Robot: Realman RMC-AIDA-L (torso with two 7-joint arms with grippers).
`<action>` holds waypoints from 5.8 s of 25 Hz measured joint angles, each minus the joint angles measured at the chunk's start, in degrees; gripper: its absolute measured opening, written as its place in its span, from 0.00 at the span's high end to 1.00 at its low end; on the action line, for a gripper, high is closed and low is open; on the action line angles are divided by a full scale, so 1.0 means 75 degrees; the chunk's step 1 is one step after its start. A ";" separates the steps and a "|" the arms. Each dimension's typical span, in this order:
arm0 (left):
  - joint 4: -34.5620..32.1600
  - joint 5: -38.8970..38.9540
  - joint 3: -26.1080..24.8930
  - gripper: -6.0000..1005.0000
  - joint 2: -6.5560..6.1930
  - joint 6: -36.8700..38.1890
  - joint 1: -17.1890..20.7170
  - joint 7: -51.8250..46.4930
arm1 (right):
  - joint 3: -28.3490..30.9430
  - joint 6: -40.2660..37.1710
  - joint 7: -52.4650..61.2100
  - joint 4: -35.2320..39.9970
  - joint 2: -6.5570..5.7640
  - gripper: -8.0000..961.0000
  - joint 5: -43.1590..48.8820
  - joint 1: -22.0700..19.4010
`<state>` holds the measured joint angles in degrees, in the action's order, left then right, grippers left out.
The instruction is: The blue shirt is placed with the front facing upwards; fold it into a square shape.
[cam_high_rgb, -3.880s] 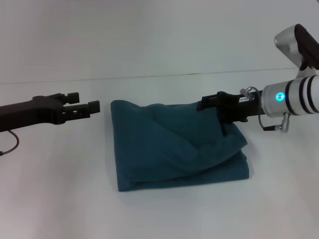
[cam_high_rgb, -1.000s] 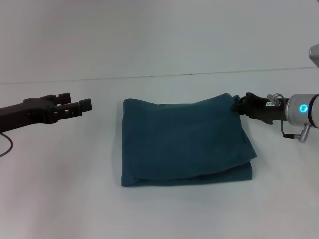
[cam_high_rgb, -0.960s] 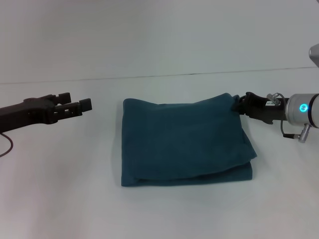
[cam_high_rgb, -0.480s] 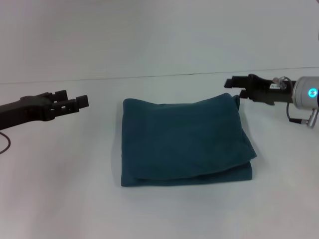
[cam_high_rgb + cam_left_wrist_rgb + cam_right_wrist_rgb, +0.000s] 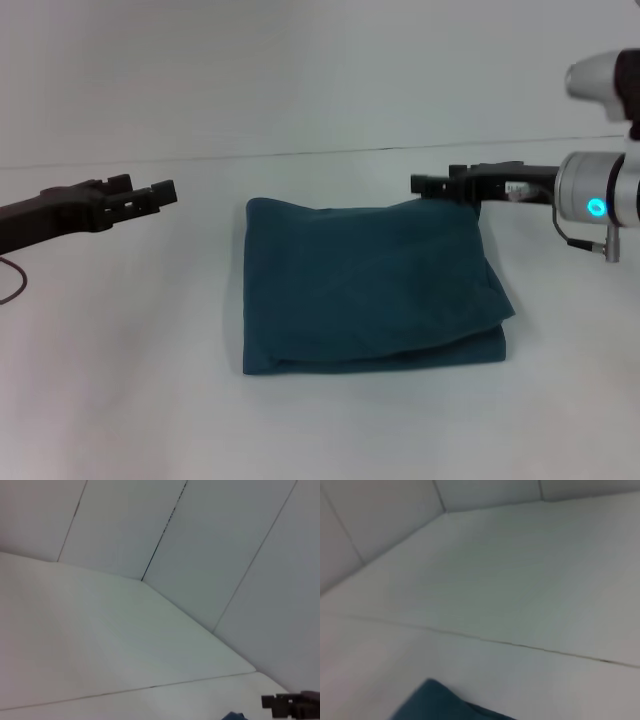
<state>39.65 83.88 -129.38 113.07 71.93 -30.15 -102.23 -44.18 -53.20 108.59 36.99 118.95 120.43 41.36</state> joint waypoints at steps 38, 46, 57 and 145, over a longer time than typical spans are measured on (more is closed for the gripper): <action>-0.0004 0.0055 -0.0684 0.07 0.0266 -0.0402 0.0312 -0.0533 | -0.1373 -0.2946 0.2088 0.2560 0.0074 0.04 0.3782 -0.0546; -0.0001 0.0053 -0.0747 0.07 0.0287 -0.0460 0.0295 -0.0539 | -0.1394 -0.3357 0.2212 0.3355 0.0085 0.05 0.3331 -0.0652; 0.0007 0.0048 -0.0798 0.07 0.0287 -0.0473 0.0246 -0.0523 | -0.1404 -0.3302 0.2453 0.3465 0.0110 0.08 0.2822 -0.0691; 0.0613 -0.1241 0.0313 0.07 0.0226 0.3441 -0.0729 0.2119 | -0.1198 -0.4778 -0.4068 0.1757 0.0069 0.02 -0.0980 -0.1272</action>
<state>44.25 74.57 -127.03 114.77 97.74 -35.62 -86.34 -53.17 -89.04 78.08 50.17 119.47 113.08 31.82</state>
